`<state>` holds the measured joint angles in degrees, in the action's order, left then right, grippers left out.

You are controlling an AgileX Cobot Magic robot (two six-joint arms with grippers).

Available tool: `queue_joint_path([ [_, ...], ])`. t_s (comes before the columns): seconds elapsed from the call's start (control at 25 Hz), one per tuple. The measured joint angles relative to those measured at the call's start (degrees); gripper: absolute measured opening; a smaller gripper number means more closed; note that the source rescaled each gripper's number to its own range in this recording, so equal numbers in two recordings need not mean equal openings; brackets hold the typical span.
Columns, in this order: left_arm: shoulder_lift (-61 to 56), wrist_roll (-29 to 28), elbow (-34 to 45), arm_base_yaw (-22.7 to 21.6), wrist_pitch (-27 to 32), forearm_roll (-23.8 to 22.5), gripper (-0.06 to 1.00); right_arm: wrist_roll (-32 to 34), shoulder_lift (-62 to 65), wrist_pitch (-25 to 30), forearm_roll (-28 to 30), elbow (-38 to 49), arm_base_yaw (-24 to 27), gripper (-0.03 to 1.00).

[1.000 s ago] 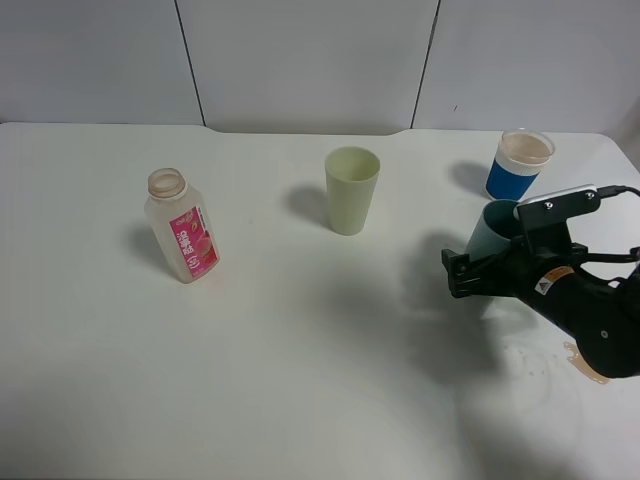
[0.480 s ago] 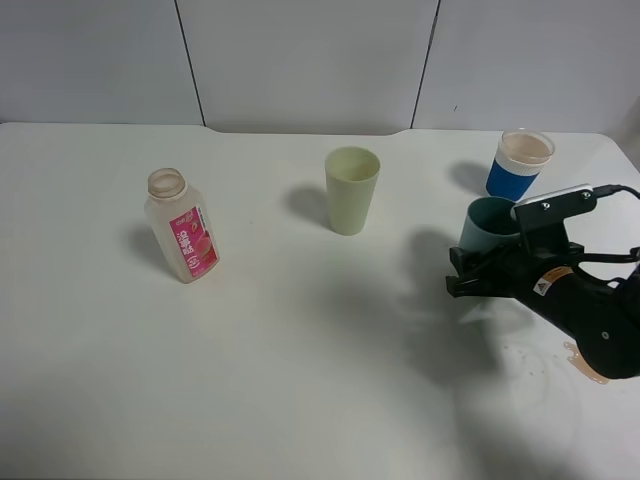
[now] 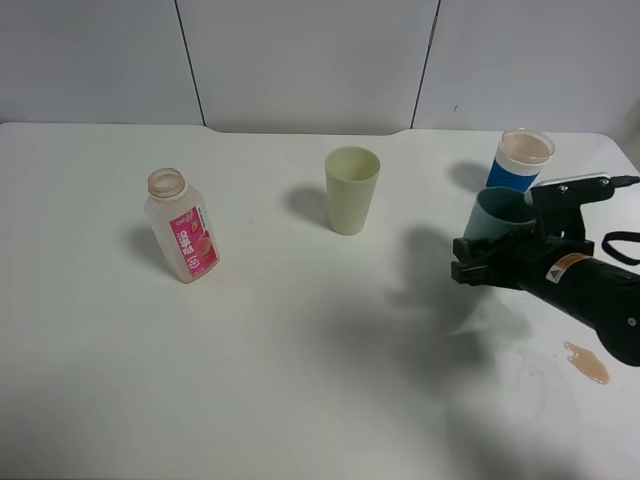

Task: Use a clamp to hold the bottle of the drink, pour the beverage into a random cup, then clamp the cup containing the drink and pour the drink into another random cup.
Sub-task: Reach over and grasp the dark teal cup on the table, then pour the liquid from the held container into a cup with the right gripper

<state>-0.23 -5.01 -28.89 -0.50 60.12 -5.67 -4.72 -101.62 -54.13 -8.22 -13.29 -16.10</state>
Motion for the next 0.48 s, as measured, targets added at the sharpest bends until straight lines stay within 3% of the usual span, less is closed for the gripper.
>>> queue_joint_path([
  [0.48,0.0,0.0,0.0,0.0,0.0,0.0,1.0,0.89,21.68,14.73,-3.1,0.28,0.0,0.02],
])
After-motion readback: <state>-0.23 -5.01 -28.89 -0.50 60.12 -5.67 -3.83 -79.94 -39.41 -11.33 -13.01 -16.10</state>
